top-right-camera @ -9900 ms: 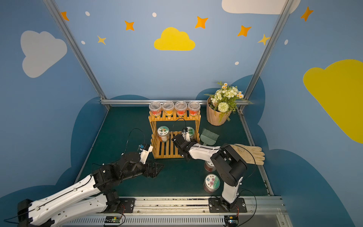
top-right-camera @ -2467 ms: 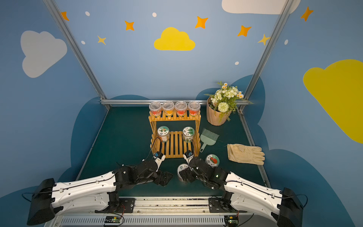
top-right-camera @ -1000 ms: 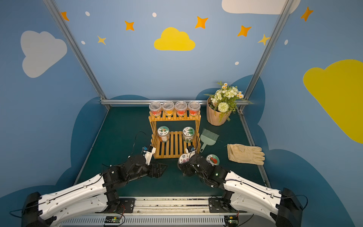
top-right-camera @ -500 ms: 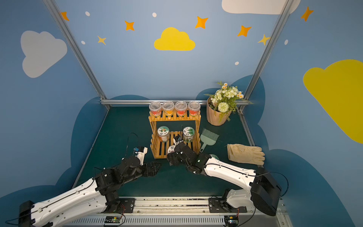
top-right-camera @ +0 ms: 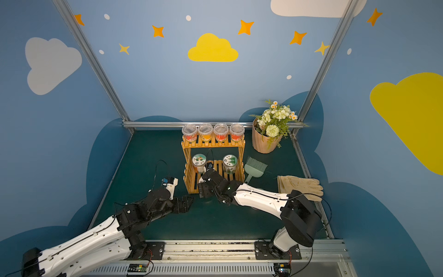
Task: Place the seed container on the shelf
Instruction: Place the seed jar on the shelf.
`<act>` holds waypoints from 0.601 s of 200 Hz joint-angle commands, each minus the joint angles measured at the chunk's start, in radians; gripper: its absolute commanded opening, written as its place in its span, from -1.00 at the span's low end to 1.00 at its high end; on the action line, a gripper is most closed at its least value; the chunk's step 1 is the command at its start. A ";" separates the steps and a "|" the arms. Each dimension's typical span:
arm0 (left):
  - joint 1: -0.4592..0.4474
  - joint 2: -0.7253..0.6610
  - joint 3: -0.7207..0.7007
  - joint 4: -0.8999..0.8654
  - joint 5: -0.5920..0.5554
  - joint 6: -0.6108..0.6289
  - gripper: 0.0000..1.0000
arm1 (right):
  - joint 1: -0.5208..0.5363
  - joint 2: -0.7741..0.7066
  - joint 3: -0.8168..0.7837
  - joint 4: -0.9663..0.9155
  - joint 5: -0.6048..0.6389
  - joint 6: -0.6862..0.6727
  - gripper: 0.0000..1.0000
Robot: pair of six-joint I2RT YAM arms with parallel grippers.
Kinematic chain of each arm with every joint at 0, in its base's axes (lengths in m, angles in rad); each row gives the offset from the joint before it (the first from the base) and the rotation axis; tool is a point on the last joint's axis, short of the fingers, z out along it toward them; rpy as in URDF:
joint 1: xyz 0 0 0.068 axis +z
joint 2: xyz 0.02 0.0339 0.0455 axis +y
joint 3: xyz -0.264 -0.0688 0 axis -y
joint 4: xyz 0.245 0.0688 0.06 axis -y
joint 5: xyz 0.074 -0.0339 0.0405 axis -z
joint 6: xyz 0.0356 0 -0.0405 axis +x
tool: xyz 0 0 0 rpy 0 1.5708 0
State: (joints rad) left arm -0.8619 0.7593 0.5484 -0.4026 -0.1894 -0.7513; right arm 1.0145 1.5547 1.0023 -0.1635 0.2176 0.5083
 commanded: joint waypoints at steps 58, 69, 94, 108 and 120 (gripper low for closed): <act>0.051 -0.023 -0.018 0.048 0.074 0.006 1.00 | -0.017 0.171 0.232 -0.152 -0.087 -0.045 0.85; 0.054 -0.039 -0.024 0.046 0.083 0.012 1.00 | -0.017 0.194 0.265 -0.190 -0.081 -0.053 0.90; 0.063 -0.069 -0.013 -0.014 0.088 0.025 1.00 | -0.017 0.196 0.294 -0.246 -0.069 -0.089 0.96; 0.067 -0.089 -0.011 -0.041 0.083 0.027 1.00 | -0.019 0.167 0.277 -0.239 -0.069 -0.101 0.96; 0.068 -0.105 -0.016 -0.043 0.080 0.023 1.00 | -0.019 0.139 0.259 -0.223 -0.088 -0.120 0.96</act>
State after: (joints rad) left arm -0.8017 0.6846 0.5369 -0.4023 -0.1120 -0.7406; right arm 0.9962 1.7523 1.2701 -0.3485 0.1509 0.4362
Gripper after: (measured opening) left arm 0.999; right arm 0.982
